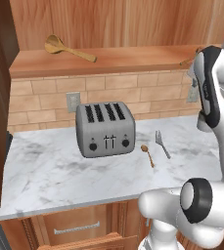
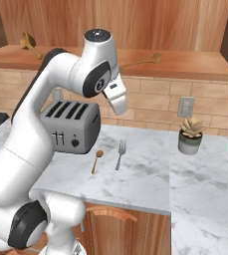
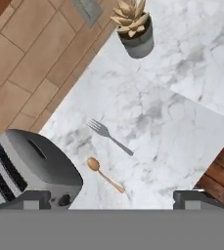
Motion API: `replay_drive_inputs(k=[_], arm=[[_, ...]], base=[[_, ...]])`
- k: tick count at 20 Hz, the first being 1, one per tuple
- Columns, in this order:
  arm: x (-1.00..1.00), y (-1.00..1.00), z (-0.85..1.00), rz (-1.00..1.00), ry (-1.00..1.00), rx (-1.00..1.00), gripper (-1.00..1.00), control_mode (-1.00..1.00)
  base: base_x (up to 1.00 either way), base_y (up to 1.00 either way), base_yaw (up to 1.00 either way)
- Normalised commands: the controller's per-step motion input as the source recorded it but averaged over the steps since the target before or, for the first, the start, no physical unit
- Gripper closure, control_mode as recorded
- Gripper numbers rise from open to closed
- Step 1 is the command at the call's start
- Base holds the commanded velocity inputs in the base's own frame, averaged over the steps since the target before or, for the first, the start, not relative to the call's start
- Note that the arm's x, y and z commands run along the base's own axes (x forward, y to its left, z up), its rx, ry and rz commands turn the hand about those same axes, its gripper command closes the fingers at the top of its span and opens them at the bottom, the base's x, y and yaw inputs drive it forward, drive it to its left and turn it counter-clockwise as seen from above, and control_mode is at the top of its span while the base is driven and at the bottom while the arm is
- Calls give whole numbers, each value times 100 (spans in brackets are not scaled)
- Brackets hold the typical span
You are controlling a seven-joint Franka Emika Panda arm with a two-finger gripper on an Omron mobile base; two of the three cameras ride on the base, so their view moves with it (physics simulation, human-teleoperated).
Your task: Organize the utensils by type. Pick up the wooden spoons from the counter and place them in the open cabinet. Then pick up the metallic utensils from the counter and place them in the open drawer.
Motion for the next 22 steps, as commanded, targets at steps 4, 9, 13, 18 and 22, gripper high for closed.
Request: replay_drive_inputs(k=[4,9,13,18,22], arm=[[-16,30,-43,23,19,-7,-100,-100],[-9,53,-50,20,22,-16,-100,-100],[0,35,-39,24,30,-11,-100,-100],[0,13,-40,34,27,-2,-100,-100],[0,16,-46,36,23,0,-100,-100]], base=[[0,0,0],[0,0,0],[0,0,0],[0,0,0],[0,0,0]])
